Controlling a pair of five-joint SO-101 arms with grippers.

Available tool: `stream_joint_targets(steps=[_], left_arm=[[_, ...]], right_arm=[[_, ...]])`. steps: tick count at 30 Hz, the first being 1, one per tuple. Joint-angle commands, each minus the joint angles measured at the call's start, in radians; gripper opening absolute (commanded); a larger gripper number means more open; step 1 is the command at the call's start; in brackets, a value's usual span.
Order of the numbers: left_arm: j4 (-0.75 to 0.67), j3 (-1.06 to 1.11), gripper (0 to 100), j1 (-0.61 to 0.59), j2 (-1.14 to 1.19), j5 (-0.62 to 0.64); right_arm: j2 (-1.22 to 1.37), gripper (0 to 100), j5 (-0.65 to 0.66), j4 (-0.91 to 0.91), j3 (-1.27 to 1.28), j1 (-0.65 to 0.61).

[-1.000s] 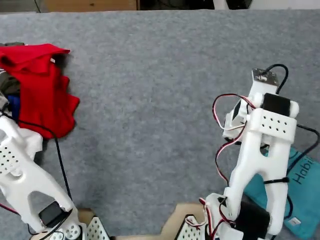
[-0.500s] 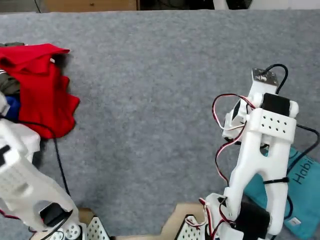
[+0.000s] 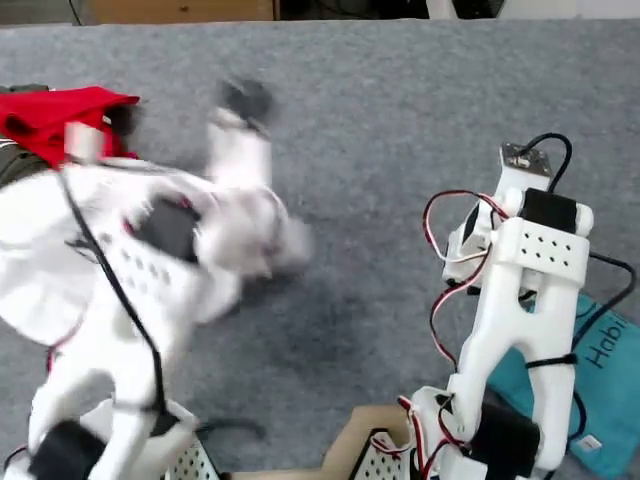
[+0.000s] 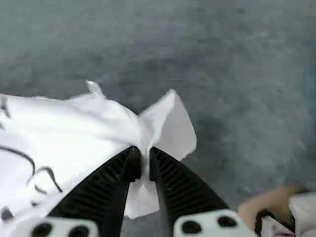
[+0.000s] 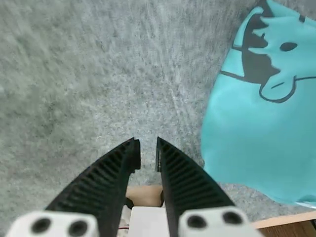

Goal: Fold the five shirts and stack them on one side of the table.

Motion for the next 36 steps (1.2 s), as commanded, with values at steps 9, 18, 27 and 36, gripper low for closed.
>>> stream_joint_targets(steps=[9,18,27,36], left_arm=[[-0.081,0.140,27,-0.098,-0.349,0.101],[-0.038,0.239,27,-0.792,-0.575,0.002],[-0.206,0.664,28,-1.356,-0.704,-0.163],[-0.310,0.937,28,-1.545,-0.814,-0.278]], right_arm=[[-0.033,6.9,-0.009,-0.066,-0.005,-0.015],[-0.030,17.0,-0.005,-0.080,-0.062,-0.338],[0.278,27.2,-0.005,-0.080,-0.255,-0.794],[0.771,27.0,-0.009,-0.078,-0.654,-0.909]])
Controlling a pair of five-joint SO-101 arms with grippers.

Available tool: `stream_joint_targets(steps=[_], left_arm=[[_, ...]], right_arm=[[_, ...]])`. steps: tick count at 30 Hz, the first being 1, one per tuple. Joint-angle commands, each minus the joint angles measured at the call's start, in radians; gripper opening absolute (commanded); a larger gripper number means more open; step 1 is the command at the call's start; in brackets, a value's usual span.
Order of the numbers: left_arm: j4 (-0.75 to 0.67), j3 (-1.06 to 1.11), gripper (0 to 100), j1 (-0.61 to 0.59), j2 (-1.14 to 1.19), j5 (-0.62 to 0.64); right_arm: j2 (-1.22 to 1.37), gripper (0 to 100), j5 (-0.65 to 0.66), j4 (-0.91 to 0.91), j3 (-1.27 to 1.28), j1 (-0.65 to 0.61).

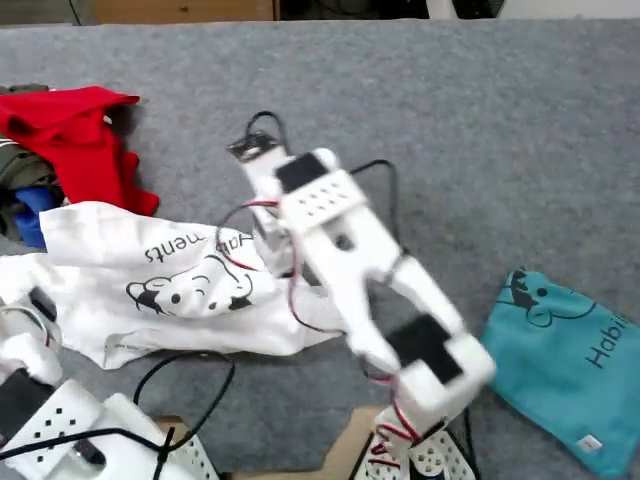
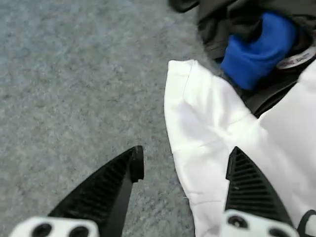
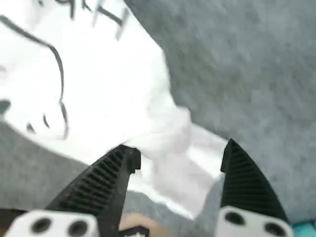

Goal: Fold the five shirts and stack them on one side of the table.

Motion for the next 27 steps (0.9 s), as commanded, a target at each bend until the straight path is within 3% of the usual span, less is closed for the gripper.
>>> stream_joint_targets(steps=[1,3,7,8,11,16,24,27], left_arm=[[-0.018,0.072,28,-0.021,-0.045,-0.028],[-0.018,0.121,28,-0.021,-0.071,-0.028],[-0.018,0.198,28,-0.020,-0.133,-0.028],[-0.018,0.210,28,-0.020,-0.151,-0.028],[-0.011,0.229,28,0.008,-0.199,-0.028],[-0.011,0.224,28,0.115,-0.265,-0.017],[-0.058,0.224,28,0.322,-0.302,0.164],[-0.100,0.222,27,0.397,-0.309,0.221]], right_arm=[[0.163,26.9,-0.008,-0.005,-0.203,-0.016],[0.239,22.9,-0.008,0.044,-0.305,-0.008],[0.346,1.4,-0.008,0.184,-0.522,-0.012],[0.364,0.2,-0.008,0.207,-0.575,-0.012],[0.389,4.7,-0.008,0.235,-0.710,-0.008],[0.351,0.5,-0.009,0.236,-0.849,-0.031],[0.260,0.5,0.002,0.235,-0.970,-0.119],[0.255,0.5,0.106,0.235,-1.004,-0.163]])
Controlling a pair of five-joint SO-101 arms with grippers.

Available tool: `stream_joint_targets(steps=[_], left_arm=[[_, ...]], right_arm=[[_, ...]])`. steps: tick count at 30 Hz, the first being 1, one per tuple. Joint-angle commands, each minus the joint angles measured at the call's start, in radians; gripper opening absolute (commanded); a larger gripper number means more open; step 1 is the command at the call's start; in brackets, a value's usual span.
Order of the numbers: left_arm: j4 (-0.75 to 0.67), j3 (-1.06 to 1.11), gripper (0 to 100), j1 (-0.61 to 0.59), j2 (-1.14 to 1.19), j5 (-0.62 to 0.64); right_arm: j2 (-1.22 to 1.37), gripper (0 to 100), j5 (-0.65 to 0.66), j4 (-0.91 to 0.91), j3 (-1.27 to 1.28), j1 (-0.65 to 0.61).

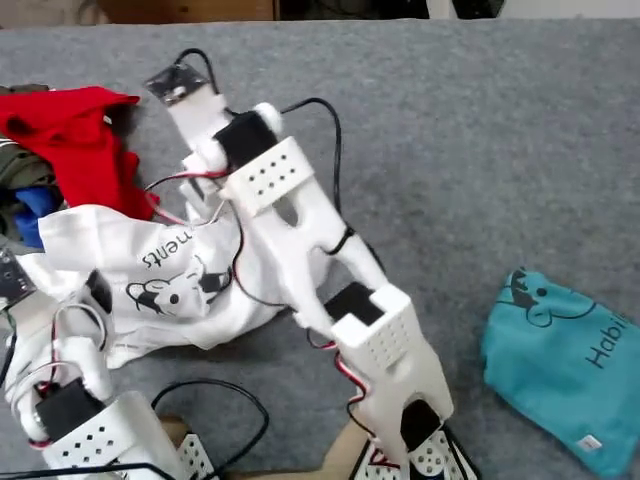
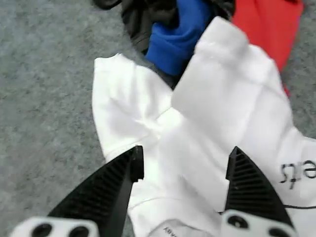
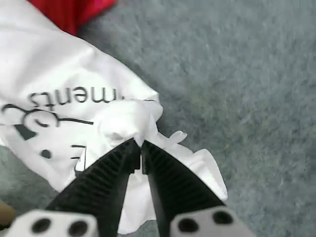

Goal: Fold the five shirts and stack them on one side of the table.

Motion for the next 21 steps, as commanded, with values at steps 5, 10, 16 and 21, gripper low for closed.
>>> stream_joint_targets(steps=[5,10,16,21], left_arm=[[-0.213,-0.002,27,0.160,-0.007,0.132],[-0.367,0.201,27,0.284,-0.007,0.140],[-0.376,0.299,23,0.281,-0.016,0.054],[-0.367,0.304,23,0.196,-0.012,0.026]], right_arm=[[-0.091,8.0,0.140,0.028,-0.127,-0.061],[-0.147,29.4,0.143,0.026,-0.110,-0.061],[-0.186,34.5,0.138,0.026,-0.099,0.018],[-0.189,34.5,0.137,0.026,-0.099,0.159]])
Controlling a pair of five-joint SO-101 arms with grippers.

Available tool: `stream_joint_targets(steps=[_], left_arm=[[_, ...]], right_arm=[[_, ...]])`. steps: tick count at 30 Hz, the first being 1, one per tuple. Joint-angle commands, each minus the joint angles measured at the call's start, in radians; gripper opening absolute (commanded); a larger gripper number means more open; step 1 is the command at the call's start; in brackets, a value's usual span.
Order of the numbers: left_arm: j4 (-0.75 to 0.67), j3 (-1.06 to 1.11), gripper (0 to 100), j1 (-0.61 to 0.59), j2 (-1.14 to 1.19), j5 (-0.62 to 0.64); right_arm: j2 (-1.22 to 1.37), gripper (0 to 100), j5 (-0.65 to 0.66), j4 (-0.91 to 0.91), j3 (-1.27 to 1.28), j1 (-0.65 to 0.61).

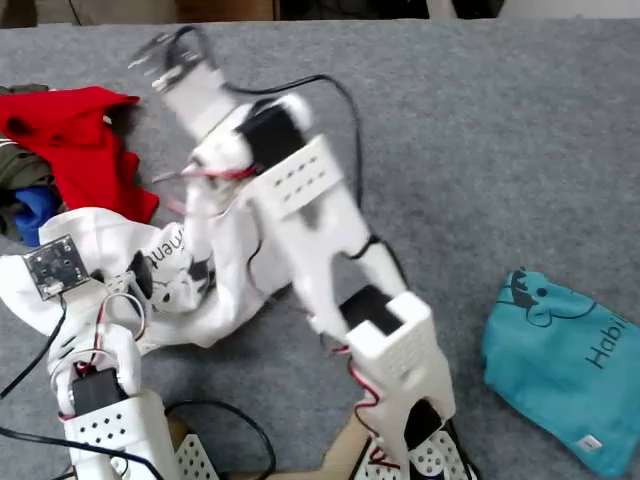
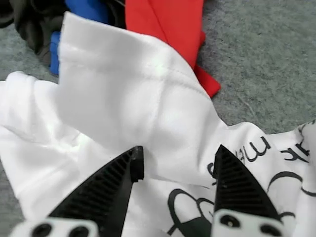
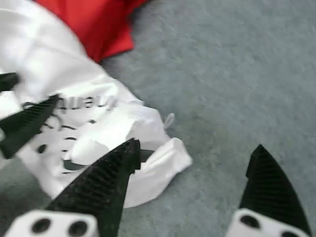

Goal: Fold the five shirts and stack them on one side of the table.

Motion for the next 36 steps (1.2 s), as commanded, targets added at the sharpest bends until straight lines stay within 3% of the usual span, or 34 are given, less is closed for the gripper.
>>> stream_joint_targets(steps=[1,7,13,21,36], left_arm=[[0.003,0.012,23,-0.054,-0.012,-0.011],[-0.054,0.012,16,-0.166,-0.013,-0.009],[-0.114,0.009,15,-0.270,-0.013,-0.002],[-0.166,-0.101,15,-0.393,-0.010,0.130],[-0.172,-0.235,15,-0.528,-0.013,0.124]], right_arm=[[-0.084,34.5,0.003,0.021,-0.024,0.107],[-0.079,34.5,0.003,0.021,-0.024,0.208],[-0.077,34.5,0.006,0.021,-0.024,0.228],[-0.076,34.5,0.008,0.020,-0.005,0.226],[-0.173,34.5,0.110,-0.015,0.746,0.263]])
